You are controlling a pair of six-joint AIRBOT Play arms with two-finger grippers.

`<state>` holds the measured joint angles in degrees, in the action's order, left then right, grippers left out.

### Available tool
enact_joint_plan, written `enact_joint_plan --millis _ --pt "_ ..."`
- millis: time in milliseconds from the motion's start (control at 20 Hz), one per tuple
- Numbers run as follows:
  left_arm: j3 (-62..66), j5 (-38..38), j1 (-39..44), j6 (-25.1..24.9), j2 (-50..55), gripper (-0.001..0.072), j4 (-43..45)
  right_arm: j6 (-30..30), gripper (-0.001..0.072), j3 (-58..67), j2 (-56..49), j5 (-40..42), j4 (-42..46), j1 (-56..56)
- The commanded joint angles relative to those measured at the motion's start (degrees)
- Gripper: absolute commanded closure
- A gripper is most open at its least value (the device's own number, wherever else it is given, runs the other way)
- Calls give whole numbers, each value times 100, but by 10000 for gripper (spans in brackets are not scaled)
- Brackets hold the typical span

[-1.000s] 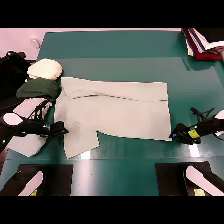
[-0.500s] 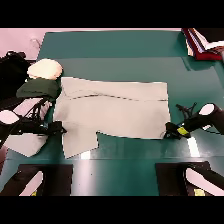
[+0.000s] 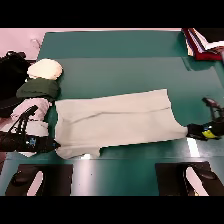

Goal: Fold the shirts.

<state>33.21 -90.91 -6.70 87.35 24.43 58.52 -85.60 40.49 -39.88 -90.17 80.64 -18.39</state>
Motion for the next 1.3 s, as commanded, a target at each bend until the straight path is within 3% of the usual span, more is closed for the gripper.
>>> enact_joint_plan --millis 0,200,400,550,600,650,700,800,850,900,950,1050,1250 --pt "332 343 -7 -140 442 684 -7 11 695 734 -212 -33 177 221" --pt "1169 1663 -7 -658 2103 682 2 -201 695 1668 -1853 623 142 1281" --pt "1823 2114 -7 -1091 3644 680 7 -249 694 2929 -3783 706 144 1816" --pt "1906 2658 -7 -1134 4227 680 -9 -247 691 3670 -4666 872 -120 1974" --pt "1906 2782 -7 -1134 4297 608 -13 -245 690 3897 -4876 929 -234 1971" --pt "1906 2826 -7 -1130 4308 246 -22 -214 622 4089 -5027 920 -330 1917" --pt "1937 2800 -7 -1102 4293 111 -33 -164 425 4284 -5130 898 -520 1816" --pt "2181 2490 -7 -1093 4251 280 -17 179 286 4518 -5178 754 -990 1491" --pt "2343 2295 -4 -1097 4238 418 -61 341 216 4518 -5141 686 -1134 1263" --pt "2479 2146 -7 -1161 4236 598 -177 503 175 4398 -5064 691 -1202 990" --pt "2568 2079 -4 -1296 4236 680 -345 601 174 4212 -4990 713 -1217 721" --pt "2590 2149 44 -1290 4236 681 -680 721 113 3770 -4962 662 -1250 173" --pt "2590 2601 968 -1084 4256 681 -680 1235 115 2841 -5318 765 -2197 -599"
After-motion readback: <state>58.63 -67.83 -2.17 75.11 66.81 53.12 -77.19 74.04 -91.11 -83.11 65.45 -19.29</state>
